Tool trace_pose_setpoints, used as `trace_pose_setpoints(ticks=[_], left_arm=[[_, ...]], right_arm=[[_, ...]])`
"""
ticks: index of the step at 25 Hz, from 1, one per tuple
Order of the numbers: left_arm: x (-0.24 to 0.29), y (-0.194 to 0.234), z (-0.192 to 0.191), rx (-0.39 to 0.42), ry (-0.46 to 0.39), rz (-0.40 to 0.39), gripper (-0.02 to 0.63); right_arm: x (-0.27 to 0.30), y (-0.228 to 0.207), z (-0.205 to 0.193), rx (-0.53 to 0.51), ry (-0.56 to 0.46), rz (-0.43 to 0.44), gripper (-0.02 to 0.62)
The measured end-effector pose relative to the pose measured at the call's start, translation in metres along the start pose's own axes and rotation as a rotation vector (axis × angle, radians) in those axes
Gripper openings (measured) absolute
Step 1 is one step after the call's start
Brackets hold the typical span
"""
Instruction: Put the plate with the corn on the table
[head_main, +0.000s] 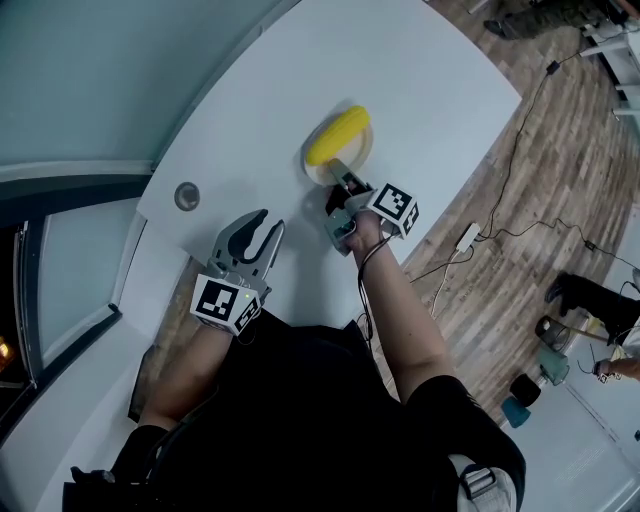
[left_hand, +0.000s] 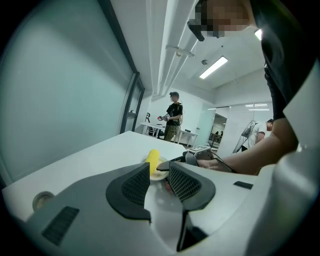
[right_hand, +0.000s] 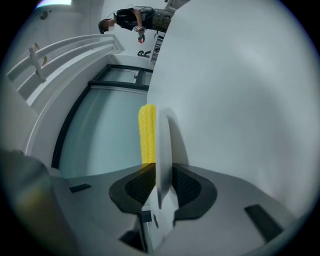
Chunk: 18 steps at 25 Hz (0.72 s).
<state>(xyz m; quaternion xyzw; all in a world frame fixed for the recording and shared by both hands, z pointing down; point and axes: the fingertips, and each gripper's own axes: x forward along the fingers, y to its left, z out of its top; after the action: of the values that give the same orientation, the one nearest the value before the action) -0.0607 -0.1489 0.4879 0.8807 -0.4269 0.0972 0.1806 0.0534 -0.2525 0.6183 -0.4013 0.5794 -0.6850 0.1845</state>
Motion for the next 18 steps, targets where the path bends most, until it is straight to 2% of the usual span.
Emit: trace_pose_setpoints(ticks=[2,4,9,14,18], left_arm=[[0.005,0.005,0.001,-0.004,0.009,-0.009,0.123],[0.01,0.008,0.001,-0.01,0.015,-0.017,0.123],[0.011,0.013,-0.003,-0.024,0.027,-0.027,0.123],[0.016,0.013,0.0,-0.025,0.018,-0.033,0.123],[0.019,0.01,0.005,-0.014,0.005,-0.04,0.123]], right_arm=[[0.003,0.006,0.005,-0.064,-0.015,-0.015,0.126],[0.003,0.009,0.012,-0.182,-0.03,-0.068,0.164],[-0.01,0.007,0.025,-0.583,-0.082,-0.27,0.206],[-0.02,0.004,0.031,-0.748,-0.115,-0.354,0.213],[-0.037,0.009,0.037,-0.978,-0.183,-0.435,0.213]])
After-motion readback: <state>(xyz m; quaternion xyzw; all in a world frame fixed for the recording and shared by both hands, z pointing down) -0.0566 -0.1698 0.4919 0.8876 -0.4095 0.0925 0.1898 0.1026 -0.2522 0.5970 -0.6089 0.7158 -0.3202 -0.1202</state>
